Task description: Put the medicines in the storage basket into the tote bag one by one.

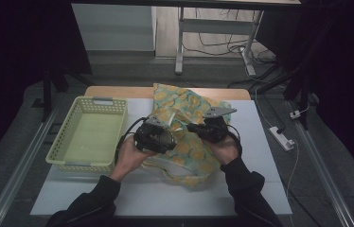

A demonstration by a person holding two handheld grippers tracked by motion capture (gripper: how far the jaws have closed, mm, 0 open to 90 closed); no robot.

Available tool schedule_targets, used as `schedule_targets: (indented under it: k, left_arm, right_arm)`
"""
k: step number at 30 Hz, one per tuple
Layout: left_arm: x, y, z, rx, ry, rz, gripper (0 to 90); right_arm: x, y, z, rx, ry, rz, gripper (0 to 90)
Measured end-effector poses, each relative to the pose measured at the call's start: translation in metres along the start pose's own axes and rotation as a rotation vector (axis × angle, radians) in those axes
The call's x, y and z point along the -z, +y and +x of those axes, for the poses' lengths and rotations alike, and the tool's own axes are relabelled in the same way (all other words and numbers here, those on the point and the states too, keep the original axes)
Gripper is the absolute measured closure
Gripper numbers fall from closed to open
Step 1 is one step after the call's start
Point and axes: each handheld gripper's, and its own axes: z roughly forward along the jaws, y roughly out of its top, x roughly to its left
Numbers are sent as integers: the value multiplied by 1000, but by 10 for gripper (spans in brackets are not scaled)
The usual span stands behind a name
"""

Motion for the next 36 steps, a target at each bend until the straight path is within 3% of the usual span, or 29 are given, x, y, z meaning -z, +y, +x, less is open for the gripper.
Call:
schedule_targets:
  k: [7, 19, 26, 36]
  left_arm:
    - [-19, 8, 0, -13, 22, 7, 213]
    - [-42, 12, 7, -5, 62, -35, 212]
    - [-54, 14, 9, -24, 86, -40, 212]
    - [-64, 16, 11, -62, 156, -46, 210]
  right_arm:
    - [-2, -1, 1, -1, 4, 6, 900]
    - [-10, -5, 3, 4, 13, 31, 900]
    - [-14, -7, 4, 4, 16, 48, 900]
    - [-14, -8, 0, -6, 7, 46, 900]
